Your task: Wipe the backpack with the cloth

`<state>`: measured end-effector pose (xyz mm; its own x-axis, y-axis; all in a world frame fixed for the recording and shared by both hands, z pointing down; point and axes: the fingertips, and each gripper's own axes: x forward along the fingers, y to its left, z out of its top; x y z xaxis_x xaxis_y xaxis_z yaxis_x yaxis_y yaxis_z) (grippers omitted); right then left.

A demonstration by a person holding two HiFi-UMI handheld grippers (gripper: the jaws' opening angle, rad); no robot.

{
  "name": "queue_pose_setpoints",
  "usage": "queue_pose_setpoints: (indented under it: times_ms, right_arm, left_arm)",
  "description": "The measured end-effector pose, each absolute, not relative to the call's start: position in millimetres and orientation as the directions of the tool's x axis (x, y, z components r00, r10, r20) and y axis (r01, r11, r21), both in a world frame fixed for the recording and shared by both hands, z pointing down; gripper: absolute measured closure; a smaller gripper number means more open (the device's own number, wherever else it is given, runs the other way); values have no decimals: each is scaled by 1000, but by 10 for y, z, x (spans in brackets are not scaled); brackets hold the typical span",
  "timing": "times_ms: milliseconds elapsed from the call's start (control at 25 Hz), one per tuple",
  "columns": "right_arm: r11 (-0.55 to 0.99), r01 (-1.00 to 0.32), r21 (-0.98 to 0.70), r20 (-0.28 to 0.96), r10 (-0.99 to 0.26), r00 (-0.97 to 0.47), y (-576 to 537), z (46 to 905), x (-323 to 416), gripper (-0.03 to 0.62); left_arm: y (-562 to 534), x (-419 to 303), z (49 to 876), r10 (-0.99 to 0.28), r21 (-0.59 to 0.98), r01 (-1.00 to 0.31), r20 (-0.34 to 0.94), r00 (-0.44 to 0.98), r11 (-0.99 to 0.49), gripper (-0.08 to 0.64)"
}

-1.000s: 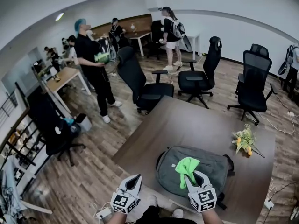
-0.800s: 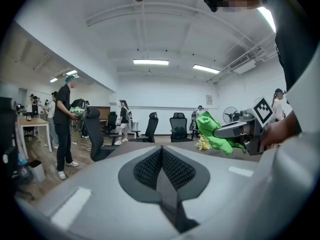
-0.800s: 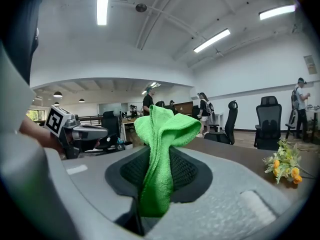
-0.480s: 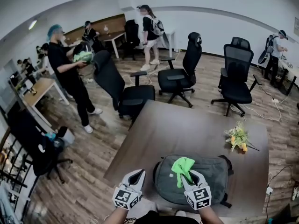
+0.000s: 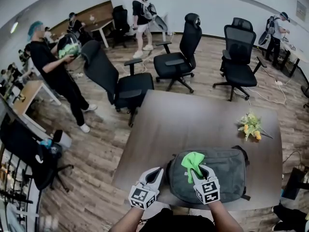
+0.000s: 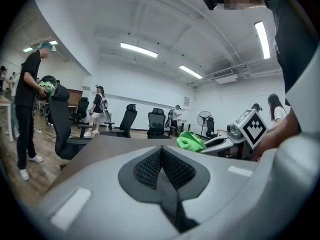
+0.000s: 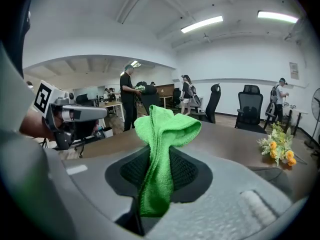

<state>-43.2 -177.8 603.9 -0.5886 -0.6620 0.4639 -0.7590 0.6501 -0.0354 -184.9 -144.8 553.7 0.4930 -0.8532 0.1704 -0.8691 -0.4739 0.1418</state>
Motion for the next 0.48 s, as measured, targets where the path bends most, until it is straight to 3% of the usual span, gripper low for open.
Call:
queue_pose_setpoints:
  times_ms: [480]
  right_arm:
    - [609, -792, -48, 569, -635, -523, -2083, 6668, -821, 485]
  left_arm:
    - [-1623, -2005, 5799, -802, 151, -835, 232, 550, -529, 545]
